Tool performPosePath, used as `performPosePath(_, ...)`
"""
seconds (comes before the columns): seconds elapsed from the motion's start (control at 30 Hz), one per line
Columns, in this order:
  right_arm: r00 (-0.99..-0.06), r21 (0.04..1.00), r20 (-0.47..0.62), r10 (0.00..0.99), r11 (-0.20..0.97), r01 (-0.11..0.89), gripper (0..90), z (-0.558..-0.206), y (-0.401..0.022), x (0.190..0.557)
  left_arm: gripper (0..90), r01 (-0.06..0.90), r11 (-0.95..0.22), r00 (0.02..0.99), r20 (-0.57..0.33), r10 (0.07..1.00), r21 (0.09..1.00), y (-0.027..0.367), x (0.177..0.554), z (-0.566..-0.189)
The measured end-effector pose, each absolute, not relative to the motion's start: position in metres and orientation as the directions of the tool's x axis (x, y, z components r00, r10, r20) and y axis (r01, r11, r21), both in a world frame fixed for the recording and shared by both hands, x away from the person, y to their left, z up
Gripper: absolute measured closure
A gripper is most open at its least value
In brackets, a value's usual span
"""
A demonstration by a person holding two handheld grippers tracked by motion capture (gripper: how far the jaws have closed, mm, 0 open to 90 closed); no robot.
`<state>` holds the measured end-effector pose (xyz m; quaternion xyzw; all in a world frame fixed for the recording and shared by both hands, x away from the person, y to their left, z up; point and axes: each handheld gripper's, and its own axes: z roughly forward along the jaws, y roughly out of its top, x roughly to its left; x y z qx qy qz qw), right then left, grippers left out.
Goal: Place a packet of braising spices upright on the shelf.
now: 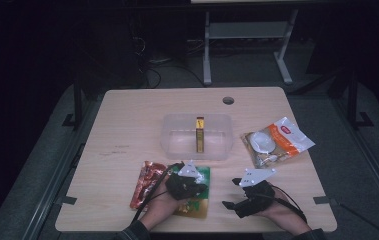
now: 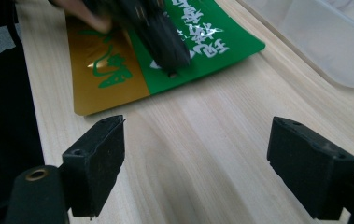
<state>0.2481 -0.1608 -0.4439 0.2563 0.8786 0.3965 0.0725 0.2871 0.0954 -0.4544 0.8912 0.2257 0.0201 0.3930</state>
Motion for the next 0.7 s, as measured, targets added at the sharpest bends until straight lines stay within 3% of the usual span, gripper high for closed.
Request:
performPosePath(0.2, -0.858, 0.733, 0.074, 0.509, 0.555, 0.393, 18.8, -0.444, -0.161, 0.248, 90.0, 0.381, -0.612, 0.870, -0.045, 0.491, 0.693, 0.152, 0.298, -0.433)
performPosePath(0.43, -0.855, 0.726, 0.076, 0.512, 0.559, 0.400, 18.8, -0.445, -0.158, 0.248, 90.0, 0.481, -0.542, 0.765, -0.029, 0.643, 0.689, 0.224, 0.329, -0.434)
performPosePath(0.7, -0.858, 0.721, 0.074, 0.509, 0.566, 0.399, 18.8, -0.446, -0.157, 0.249, 90.0, 0.519, -0.524, 0.722, -0.018, 0.692, 0.675, 0.242, 0.370, -0.455)
